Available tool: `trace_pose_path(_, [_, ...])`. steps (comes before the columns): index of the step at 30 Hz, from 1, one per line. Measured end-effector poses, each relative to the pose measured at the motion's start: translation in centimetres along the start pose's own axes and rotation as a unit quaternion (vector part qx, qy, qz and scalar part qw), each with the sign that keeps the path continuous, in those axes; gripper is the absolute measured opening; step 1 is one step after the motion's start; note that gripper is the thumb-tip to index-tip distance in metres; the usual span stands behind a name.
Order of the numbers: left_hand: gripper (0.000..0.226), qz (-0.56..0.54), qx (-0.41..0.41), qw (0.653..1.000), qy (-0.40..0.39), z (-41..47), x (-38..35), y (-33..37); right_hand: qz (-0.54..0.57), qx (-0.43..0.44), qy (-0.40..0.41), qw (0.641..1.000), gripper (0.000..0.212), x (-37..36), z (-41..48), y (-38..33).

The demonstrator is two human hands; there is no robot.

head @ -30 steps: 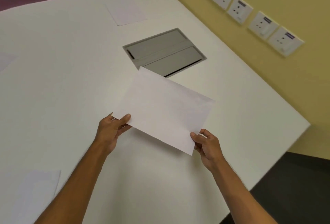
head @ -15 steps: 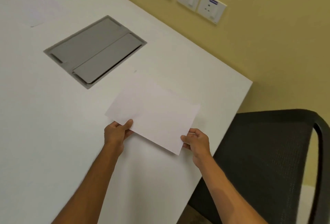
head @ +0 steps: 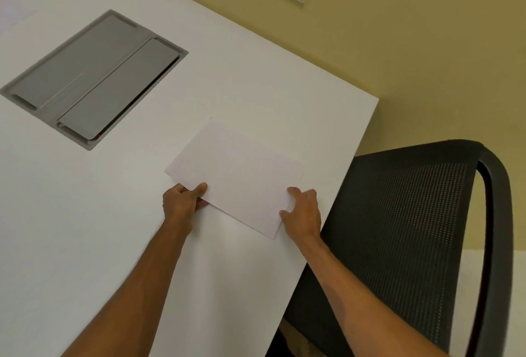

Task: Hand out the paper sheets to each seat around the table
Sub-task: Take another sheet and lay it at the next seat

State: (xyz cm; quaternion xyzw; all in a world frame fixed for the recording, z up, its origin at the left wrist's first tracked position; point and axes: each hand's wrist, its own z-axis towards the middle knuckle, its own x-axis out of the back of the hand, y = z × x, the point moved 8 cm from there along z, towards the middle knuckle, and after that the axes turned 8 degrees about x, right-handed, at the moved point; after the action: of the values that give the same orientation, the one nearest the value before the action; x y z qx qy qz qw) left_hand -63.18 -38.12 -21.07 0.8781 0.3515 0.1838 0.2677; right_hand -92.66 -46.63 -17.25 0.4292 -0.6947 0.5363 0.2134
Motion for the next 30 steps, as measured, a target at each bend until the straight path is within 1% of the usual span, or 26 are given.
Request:
trace_pose_path(1, [0.019, 0.007, 0.000, 1.000, 0.003, 0.1, -0.1, -0.1, -0.061, 0.028, -0.005, 0.998, 0.063, -0.1, -0.1, -0.1])
trace_pose_path(2, [0.019, 0.012, 0.000, 1.000, 0.006, 0.2, -0.1, -0.1, -0.099, 0.054, -0.013, 0.994, 0.067, -0.2, -0.2, -0.2])
trace_pose_path(3, [0.018, 0.014, -0.001, 1.000, 0.009, 0.3, -0.2, -0.2, -0.115, 0.076, -0.027, 0.990, 0.070, -0.5, -0.2, -0.2])
trace_pose_path(6, [0.016, 0.016, 0.000, 1.000, 0.017, 0.3, -0.2, -0.6, -0.124, 0.125, -0.075, 0.981, 0.078, -1.4, -0.3, 0.0])
trace_pose_path(10, [0.016, 0.009, -0.003, 1.000, 0.024, 0.1, -0.3, -0.4, -0.131, 0.134, -0.087, 0.978, 0.082, -1.7, -0.2, 0.4])
trace_pose_path(12, [0.019, 0.013, -0.021, 0.998, 0.057, -0.4, 0.2, 0.2, -0.134, 0.134, -0.087, 0.978, 0.083, -1.8, -0.2, 0.5])
trace_pose_path(13, [0.025, 0.043, -0.042, 0.994, 0.094, -0.9, 0.8, 0.6, -0.136, 0.134, -0.086, 0.978, 0.083, -1.8, -0.2, 0.5])
trace_pose_path(14, [0.032, 0.093, -0.074, 0.983, 0.142, -1.5, 1.5, 1.3, -0.138, 0.134, -0.086, 0.978, 0.083, -1.8, -0.2, 0.5])
trace_pose_path(15, [0.042, 0.153, -0.120, 0.962, 0.192, -2.2, 2.0, 2.1, -0.141, 0.135, -0.085, 0.977, 0.083, -1.9, -0.1, 0.5])
trace_pose_path(16, [0.052, 0.214, -0.178, 0.932, 0.233, -3.1, 2.2, 3.0, -0.145, 0.136, -0.085, 0.976, 0.083, -1.9, -0.1, 0.4])
trace_pose_path(17, [0.061, 0.271, -0.239, 0.896, 0.257, -4.0, 2.0, 3.7, -0.149, 0.138, -0.085, 0.976, 0.083, -1.9, -0.1, 0.4])
trace_pose_path(18, [0.069, 0.323, -0.291, 0.862, 0.260, -4.7, 1.5, 4.1, -0.151, 0.139, -0.085, 0.975, 0.083, -1.9, 0.0, 0.4])
trace_pose_path(19, [0.076, 0.373, -0.324, 0.834, 0.244, -5.0, 0.7, 4.1, -0.154, 0.141, -0.086, 0.974, 0.083, -2.0, 0.0, 0.4])
trace_pose_path(21, [0.086, 0.459, -0.336, 0.802, 0.180, -4.4, -0.8, 3.1, -0.156, 0.142, -0.088, 0.973, 0.083, -2.1, 0.0, 0.3])
trace_pose_path(24, [0.093, 0.537, -0.306, 0.778, 0.115, -3.1, -1.9, 1.1, -0.161, 0.139, -0.094, 0.973, 0.085, -2.2, 0.2, 0.3])
trace_pose_path(26, [0.094, 0.548, -0.296, 0.775, 0.101, -2.6, -2.1, 0.3, -0.165, 0.140, -0.097, 0.971, 0.086, -2.2, 0.3, 0.3])
trace_pose_path(30, [0.095, 0.552, -0.291, 0.775, 0.099, -2.3, -2.0, 0.0, -0.171, 0.139, -0.099, 0.970, 0.086, -2.1, 0.3, 0.4])
